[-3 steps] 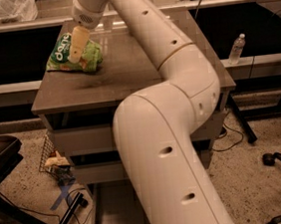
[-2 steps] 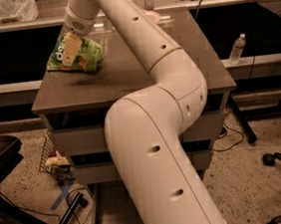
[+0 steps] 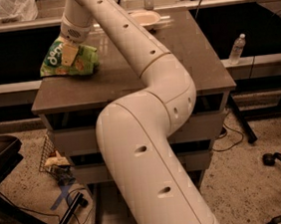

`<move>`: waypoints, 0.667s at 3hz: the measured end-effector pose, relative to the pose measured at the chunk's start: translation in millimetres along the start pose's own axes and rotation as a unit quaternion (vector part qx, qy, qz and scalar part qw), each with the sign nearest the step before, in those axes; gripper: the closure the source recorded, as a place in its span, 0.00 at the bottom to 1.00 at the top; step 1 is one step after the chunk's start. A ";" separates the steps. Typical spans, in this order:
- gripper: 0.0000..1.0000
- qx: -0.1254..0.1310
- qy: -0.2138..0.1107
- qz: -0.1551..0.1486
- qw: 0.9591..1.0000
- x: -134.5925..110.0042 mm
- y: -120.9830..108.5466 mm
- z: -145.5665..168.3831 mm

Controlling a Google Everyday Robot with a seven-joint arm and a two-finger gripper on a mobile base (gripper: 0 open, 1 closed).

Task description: Place green rice chip bag into bottom drawer

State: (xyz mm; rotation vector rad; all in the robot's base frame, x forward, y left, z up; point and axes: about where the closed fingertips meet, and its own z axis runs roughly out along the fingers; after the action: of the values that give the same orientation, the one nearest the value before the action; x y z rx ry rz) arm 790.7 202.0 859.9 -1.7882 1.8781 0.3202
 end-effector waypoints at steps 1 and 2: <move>0.95 -0.001 -0.001 0.000 1.000 -1.1 0.2 5.2; 1.00 -0.002 -0.001 -0.001 1.000 -1.6 0.3 8.4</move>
Offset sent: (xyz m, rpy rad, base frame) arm 0.0009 0.0036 -0.0038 0.0010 0.0013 0.0020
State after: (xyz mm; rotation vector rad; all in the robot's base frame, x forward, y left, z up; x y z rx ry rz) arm 792.2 207.7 853.7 -1.7907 1.8764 0.3248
